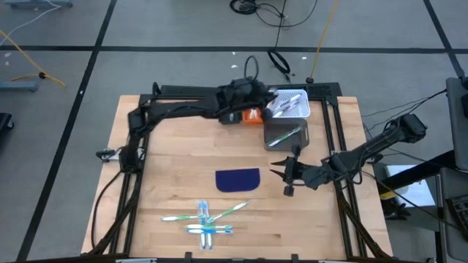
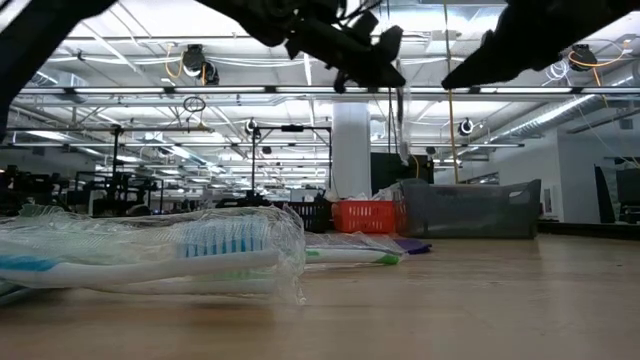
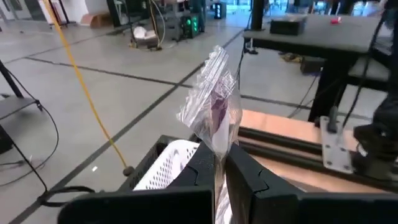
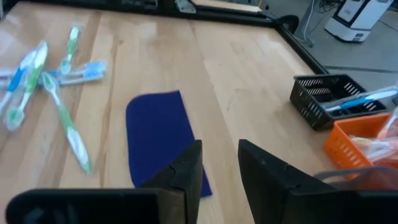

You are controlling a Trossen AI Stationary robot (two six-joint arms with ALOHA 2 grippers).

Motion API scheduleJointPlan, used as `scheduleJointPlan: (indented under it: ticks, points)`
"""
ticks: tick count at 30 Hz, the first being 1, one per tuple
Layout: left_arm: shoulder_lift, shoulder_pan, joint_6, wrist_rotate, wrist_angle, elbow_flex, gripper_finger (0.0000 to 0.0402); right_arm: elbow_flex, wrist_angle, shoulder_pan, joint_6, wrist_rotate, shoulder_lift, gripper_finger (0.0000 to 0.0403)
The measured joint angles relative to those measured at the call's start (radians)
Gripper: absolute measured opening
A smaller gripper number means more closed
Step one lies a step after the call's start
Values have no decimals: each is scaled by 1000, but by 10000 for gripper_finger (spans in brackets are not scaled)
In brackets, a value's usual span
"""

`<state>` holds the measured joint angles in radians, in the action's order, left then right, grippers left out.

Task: Pick & Place Toothbrushes
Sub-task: Put the purple toothbrush into the white bin

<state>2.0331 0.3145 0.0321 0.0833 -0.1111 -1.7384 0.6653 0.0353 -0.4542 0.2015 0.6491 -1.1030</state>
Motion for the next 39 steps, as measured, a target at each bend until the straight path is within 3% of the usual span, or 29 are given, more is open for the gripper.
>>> scheduleJointPlan:
  ticks: [9, 14, 39]
  points:
    - [227, 40, 55, 26, 193, -339, 5, -24, 0, 0, -3, 3, 0, 93]
    - [304, 55, 60, 30, 219, -440, 5, -24, 0, 2, -11, 4, 0, 93]
    - [332, 72, 18, 74, 215, -402, 5, -24, -9, 3, -11, 8, 0, 93]
